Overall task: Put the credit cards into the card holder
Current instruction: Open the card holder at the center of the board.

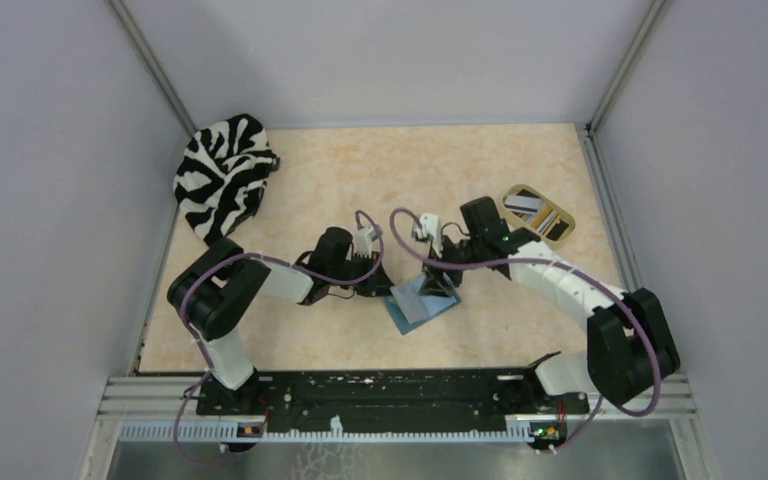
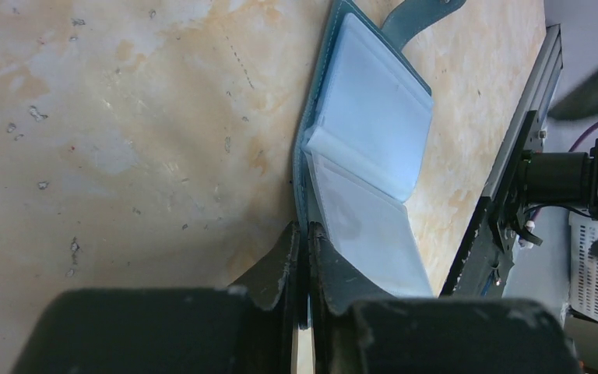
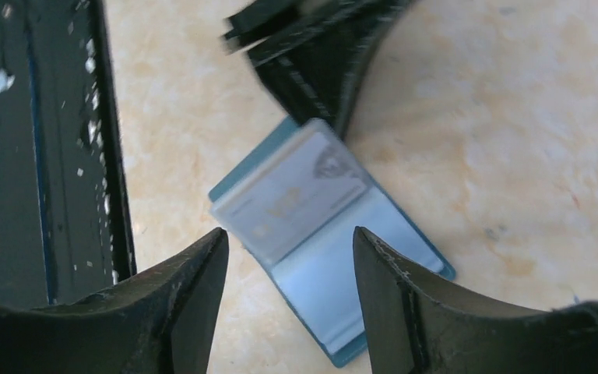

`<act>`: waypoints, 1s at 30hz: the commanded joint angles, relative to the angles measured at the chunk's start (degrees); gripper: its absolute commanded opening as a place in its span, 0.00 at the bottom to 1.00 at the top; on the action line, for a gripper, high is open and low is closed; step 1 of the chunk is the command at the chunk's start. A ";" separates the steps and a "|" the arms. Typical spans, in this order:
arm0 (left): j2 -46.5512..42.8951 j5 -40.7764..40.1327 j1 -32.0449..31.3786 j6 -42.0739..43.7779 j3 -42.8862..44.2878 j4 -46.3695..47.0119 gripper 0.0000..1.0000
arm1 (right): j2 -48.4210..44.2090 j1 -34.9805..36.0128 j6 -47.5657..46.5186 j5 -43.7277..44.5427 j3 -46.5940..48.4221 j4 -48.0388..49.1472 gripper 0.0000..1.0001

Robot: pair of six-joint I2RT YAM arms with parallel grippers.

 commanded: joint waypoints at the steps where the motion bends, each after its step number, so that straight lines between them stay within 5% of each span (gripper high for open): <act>1: 0.74 1.47 0.36 -0.02 -0.74 1.74 0.11 | -2.77 4.02 -20.51 -7.34 -5.49 1.09 0.63; 18: 0.84 1.94 0.36 -0.06 -0.94 2.44 0.11 | 8.78 15.65 -8.71 15.94 -2.85 8.15 0.66; 30: 0.84 2.22 0.38 -0.09 -1.14 2.89 0.11 | 9.36 15.94 -6.82 18.49 -1.36 7.47 0.49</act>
